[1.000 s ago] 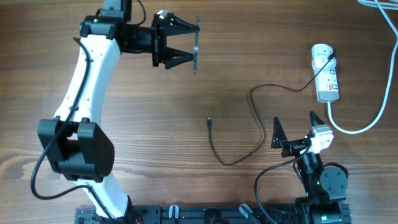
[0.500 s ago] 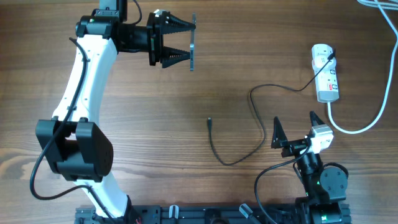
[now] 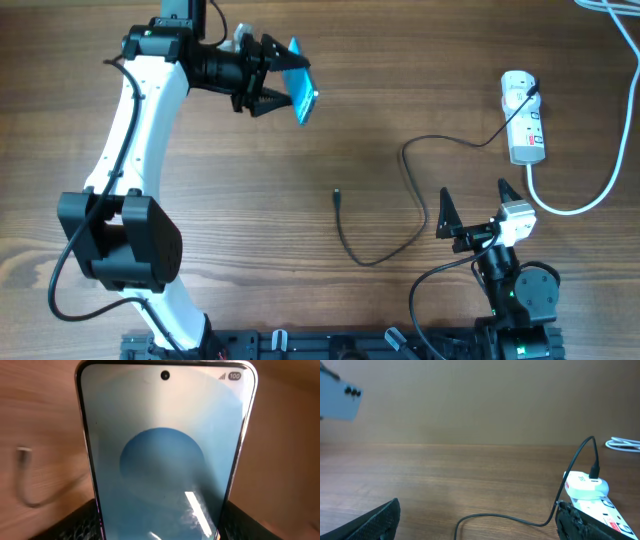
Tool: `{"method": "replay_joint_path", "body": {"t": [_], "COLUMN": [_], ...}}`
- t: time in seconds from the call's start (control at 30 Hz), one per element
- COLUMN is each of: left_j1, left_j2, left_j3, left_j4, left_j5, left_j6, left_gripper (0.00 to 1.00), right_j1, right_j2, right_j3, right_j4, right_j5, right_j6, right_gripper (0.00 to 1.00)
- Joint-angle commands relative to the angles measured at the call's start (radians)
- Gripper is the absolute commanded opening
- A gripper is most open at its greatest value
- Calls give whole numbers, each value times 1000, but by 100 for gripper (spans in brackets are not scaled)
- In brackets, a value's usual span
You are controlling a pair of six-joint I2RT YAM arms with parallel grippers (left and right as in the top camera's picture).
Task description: Plug charger to phone and switch on socket
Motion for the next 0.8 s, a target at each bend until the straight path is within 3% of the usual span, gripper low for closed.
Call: {"method": "replay_joint_path", "body": {"t": [0.0,0.5,0.77], "left_j1": [-27,-192,-208], "left_j2": [-35,-34,-32], "left_j3": [3,3,1], "left_j4": [-17,-24,-10], "left_j5": [-276,-813,-875], "left_j6": [80,101,127], "left_gripper": [66,66,66], "right_j1": [-1,-1,-1], "right_j2": [-7,-7,-7], "right_j3": [-1,-1,-1], "right_j4": [3,3,2], "right_j5": [9,9,9], "right_j6": [-8,-9,-8], "right_gripper": [100,100,100]}}
